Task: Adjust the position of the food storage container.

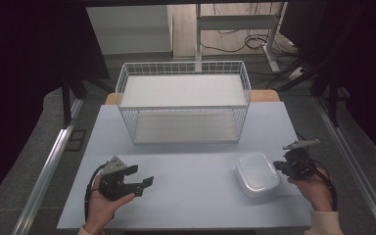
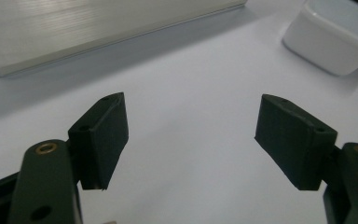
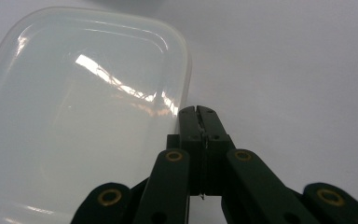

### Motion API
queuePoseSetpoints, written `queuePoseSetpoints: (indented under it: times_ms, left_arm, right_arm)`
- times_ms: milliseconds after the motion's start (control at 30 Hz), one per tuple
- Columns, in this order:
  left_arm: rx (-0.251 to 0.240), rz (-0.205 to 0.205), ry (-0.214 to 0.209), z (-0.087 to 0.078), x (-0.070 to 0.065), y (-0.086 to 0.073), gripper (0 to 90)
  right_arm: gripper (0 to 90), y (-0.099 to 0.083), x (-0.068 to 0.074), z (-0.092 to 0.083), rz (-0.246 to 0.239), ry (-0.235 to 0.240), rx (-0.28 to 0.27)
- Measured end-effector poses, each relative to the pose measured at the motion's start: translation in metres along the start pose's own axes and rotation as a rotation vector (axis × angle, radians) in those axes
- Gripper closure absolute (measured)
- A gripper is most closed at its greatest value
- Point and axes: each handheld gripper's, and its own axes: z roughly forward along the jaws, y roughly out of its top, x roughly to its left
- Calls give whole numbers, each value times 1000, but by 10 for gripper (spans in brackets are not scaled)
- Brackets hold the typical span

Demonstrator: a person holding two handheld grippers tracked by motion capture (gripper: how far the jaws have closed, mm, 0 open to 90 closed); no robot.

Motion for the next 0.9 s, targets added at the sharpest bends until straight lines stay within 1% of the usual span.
queuePoseSetpoints:
  times_ms: [33, 67, 100, 167, 267, 300, 367, 433, 500, 567, 633, 667, 700, 833, 900]
  left_arm:
    - [0, 3, -1, 0, -1, 1, 251]
    - [0, 3, -1, 0, -1, 1, 250]
    - [-3, 4, 2, -1, -2, 1, 251]
    - [-3, -3, 5, -1, -1, 0, 251]
    - [-3, -3, 5, -1, 1, 0, 251]
    - [-2, -8, 5, -1, 1, 0, 251]
    - [-1, -10, 3, -1, 1, 0, 250]
    - [1, -6, 2, -1, 1, 0, 250]
    - [1, -6, 3, -1, 1, 0, 251]
    - [2, -11, 4, -1, 1, 0, 250]
    - [3, -11, 4, 0, 1, 0, 250]
    - [3, -11, 4, 0, 1, 0, 250]
    - [5, -12, 5, 0, 1, -1, 250]
    - [6, -12, 5, -1, 2, -1, 250]
    - [3, -10, 5, -1, 3, 0, 250]
  right_arm:
    - [898, 2, 7, 1, -11, 11, 9]
    - [898, 2, 7, 1, -11, 11, 9]
    - [898, 5, 13, 3, -17, 16, 17]
    - [898, 6, 18, 3, -21, 30, 20]
    - [898, 8, 26, 5, -24, 79, 22]
    - [898, 8, 26, 5, -24, 79, 22]
    - [898, 12, 36, 7, -40, 87, 30]
    - [898, 13, 41, 9, -48, 99, 31]
    - [898, 13, 43, 9, -51, 104, 31]
    - [898, 15, 49, 11, -57, 116, 37]
    - [898, 15, 52, 12, -56, 131, 37]
    - [898, 15, 52, 12, -56, 131, 37]
    - [898, 16, 57, 14, -51, 168, 39]
    - [898, 17, 62, 15, -56, 188, 40]
    - [898, 14, 65, 14, -50, 195, 42]
